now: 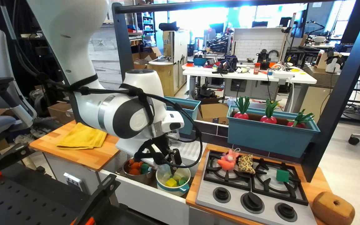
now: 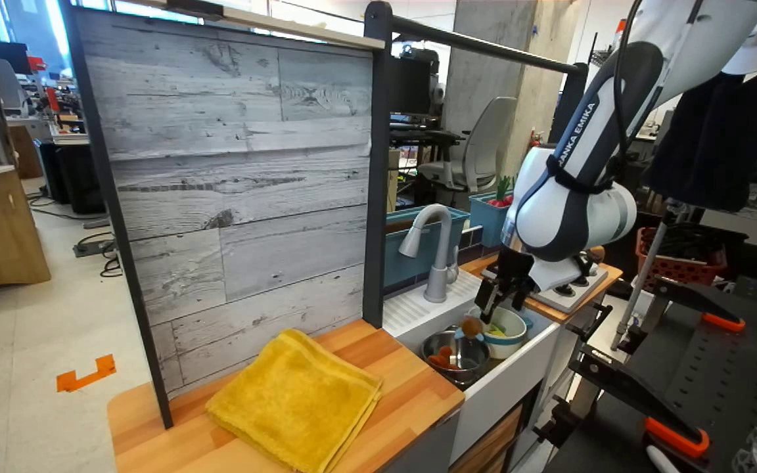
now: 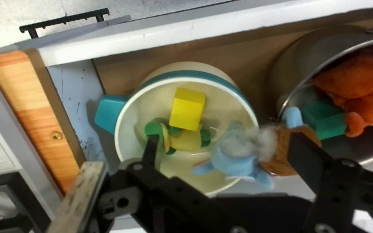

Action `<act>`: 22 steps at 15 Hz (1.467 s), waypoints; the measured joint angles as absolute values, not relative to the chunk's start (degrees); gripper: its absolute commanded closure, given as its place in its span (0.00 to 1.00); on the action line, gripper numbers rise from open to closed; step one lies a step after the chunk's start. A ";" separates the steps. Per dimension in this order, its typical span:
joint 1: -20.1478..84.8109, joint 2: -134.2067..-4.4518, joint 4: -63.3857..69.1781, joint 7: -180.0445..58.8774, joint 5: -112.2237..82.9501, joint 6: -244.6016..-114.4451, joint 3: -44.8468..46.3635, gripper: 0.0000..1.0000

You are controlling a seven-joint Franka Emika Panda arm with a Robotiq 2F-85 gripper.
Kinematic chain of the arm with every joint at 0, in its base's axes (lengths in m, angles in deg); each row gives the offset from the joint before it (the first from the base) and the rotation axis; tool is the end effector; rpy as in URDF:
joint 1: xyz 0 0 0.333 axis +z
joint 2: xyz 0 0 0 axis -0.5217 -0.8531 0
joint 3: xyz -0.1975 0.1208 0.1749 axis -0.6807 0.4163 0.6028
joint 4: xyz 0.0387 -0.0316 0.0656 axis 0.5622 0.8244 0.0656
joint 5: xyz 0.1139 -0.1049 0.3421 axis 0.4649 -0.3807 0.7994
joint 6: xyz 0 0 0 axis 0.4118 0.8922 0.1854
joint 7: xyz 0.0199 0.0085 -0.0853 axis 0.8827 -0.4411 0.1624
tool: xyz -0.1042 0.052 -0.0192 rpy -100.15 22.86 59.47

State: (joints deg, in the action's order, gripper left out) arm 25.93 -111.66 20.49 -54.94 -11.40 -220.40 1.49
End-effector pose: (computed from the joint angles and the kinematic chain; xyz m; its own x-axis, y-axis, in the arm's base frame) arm 0.5375 -0.0863 -0.0365 0.9876 -0.1059 0.1158 -0.1122 -0.9925 0.0492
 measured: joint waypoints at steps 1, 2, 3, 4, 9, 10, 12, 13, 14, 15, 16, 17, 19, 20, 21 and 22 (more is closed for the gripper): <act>24.85 -110.40 22.05 -53.67 -11.59 -221.21 2.62 0.00; 23.74 -109.22 23.42 -52.62 -11.82 -221.79 3.79 0.00; 22.50 -108.16 24.57 -51.63 -12.25 -222.25 5.06 0.00; 21.52 -107.44 25.21 -50.96 -12.53 -222.40 6.06 0.00; 22.08 -108.31 23.58 -50.73 -12.58 -222.39 6.37 0.33; 22.83 -109.14 22.59 -51.07 -12.56 -222.39 6.18 0.40; 24.87 -111.16 20.28 -52.27 -12.47 -222.39 5.58 0.54; 26.11 -112.24 19.04 -53.16 -12.40 -222.39 5.14 0.60; 27.34 -113.30 17.81 -54.11 -12.33 -222.37 4.63 0.67; 28.62 -114.31 16.63 -55.10 -12.22 -222.29 3.96 0.73; 29.97 -115.19 15.53 -56.35 -11.98 -221.82 2.99 0.81; 31.37 -115.88 14.52 -57.77 -11.48 -220.83 1.75 0.87; 33.68 -116.55 12.81 -60.46 -10.93 -218.00 -0.94 0.98; 34.47 -116.52 12.18 -61.73 -10.78 -216.44 -2.19 0.99; 35.09 -116.32 11.72 -62.94 -10.58 -214.69 -3.54 0.99; 35.37 -115.81 11.61 -63.77 -10.45 -213.25 -4.69 0.96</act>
